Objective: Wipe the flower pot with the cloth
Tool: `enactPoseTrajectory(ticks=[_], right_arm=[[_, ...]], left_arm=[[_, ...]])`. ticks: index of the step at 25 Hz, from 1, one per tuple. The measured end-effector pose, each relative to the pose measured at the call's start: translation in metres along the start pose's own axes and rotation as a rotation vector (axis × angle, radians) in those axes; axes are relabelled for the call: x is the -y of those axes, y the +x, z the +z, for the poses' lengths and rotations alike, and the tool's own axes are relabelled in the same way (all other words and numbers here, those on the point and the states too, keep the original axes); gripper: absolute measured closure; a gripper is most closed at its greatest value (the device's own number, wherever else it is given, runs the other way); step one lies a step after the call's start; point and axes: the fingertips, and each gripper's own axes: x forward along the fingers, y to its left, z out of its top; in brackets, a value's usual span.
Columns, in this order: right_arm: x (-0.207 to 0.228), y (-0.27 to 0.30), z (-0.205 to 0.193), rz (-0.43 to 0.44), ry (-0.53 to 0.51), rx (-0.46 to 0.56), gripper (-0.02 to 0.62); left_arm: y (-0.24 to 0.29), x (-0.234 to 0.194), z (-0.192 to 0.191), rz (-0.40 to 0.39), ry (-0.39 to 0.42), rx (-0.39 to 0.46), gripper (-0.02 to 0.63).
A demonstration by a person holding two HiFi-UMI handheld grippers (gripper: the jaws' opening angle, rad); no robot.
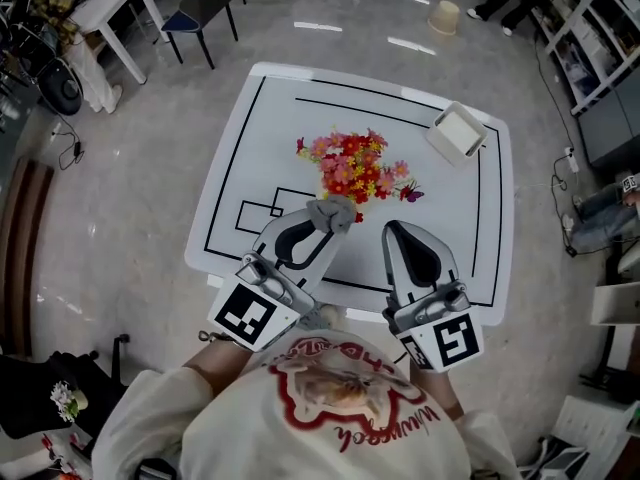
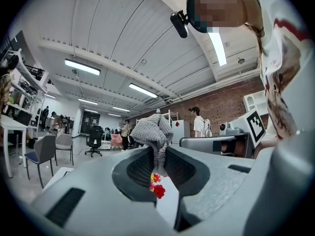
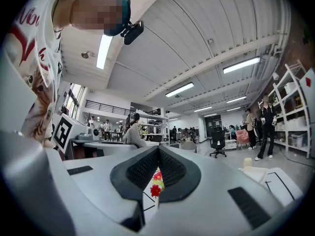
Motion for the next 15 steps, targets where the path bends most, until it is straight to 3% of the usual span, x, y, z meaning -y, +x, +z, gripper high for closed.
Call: enactPoseTrajectory(ticks=[8,15], right_arm=[[0.041,0.031,0.008,-0.08,-0.021,-0.002,0.598],[0.073,0.068,0.002,-0.083,0.017,-0.015,0.598]], left_arm=[[0.043,-0.03,0.012,-0.102,0.003,0.013,0.563],[0.076,-0.067,0.017,-0.106,-0.052,0.002,0.563]])
